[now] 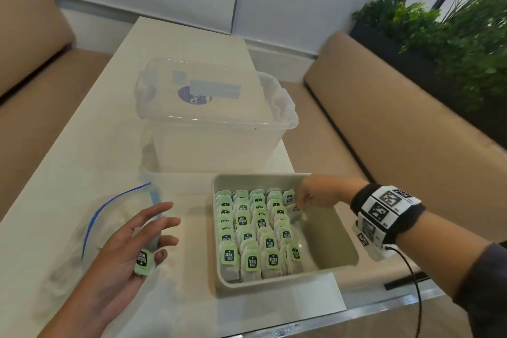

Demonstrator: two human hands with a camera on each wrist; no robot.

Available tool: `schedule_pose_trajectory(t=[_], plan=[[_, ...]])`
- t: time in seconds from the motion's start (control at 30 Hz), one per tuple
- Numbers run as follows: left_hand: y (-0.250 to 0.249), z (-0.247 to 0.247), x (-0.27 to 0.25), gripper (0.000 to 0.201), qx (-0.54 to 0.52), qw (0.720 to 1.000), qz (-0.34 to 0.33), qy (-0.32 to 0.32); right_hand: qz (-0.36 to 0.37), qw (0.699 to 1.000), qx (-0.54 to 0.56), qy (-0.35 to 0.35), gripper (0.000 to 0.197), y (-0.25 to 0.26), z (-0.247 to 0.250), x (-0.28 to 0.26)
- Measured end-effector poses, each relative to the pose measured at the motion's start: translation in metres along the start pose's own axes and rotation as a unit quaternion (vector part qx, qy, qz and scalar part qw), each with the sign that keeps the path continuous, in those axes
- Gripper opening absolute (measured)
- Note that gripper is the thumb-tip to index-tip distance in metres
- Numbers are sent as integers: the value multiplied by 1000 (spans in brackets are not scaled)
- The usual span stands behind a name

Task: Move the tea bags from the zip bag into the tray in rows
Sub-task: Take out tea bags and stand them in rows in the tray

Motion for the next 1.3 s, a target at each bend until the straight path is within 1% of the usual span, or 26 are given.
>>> schedule_pose_trajectory(t=[0.13,0.27,0.37,0.53,0.63,0.73,0.77,0.8,0.83,0.87,0.9,0.93,1.0,1.03,1.07,1.13,1.17,1.3], plan=[[-3,0,1,33,-1,1000,-3,2,0,1000,2,-6,36,-7,-5,12],[0,-3,4,27,-8,1000,3,1,5,1000,12,-11,33,-7,-3,13],[2,-5,5,29,-23,1000,11,7,0,999,40,-21,33,-8,2,10],[2,-8,4,33,-59,998,22,8,-13,999,35,-23,35,-10,-2,14],[-1,-11,2,38,-123,992,40,0,-20,999,31,-30,39,-7,0,13],[-6,-18,0,56,-231,971,66,18,-34,999,10,-36,38,-1,7,6],[-9,-20,0,60,-260,963,67,28,-36,998,-6,-52,36,6,15,2],[-11,-23,-1,63,-279,957,67,38,-30,996,-19,-85,34,17,27,-5],[-13,-24,0,60,-288,954,66,42,-6,991,-18,-133,30,34,42,-13],[-14,-26,1,54,-292,953,66,42,38,981,0,-190,25,57,58,-24],[-15,-28,2,49,-296,952,68,41,99,965,36,-242,19,85,73,-37],[-16,-32,3,49,-303,949,72,49,166,943,77,-277,15,114,85,-50],[-15,-39,4,62,-321,941,79,73,285,900,142,-298,18,168,97,-72],[-15,-42,4,68,-324,939,82,76,321,885,155,-299,23,188,97,-77],[-14,-44,3,66,-318,941,86,72,341,877,154,-302,28,203,95,-78],[-13,-44,2,43,-294,951,86,46,350,873,130,-315,32,220,89,-74],[-14,-43,1,37,-288,954,80,37,350,870,123,-325,31,223,88,-73],[-17,-41,-3,42,-317,946,53,46,361,851,127,-360,16,222,95,-74]])
Point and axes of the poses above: each hand's wrist, its own x-axis towards the middle knuckle, its own z-axis out of the back of the hand, y = z × x, the point moved 7 cm from there along x, towards the middle knuckle, and after that the axes turned 2 degrees about -x, right-handed, at the moved point
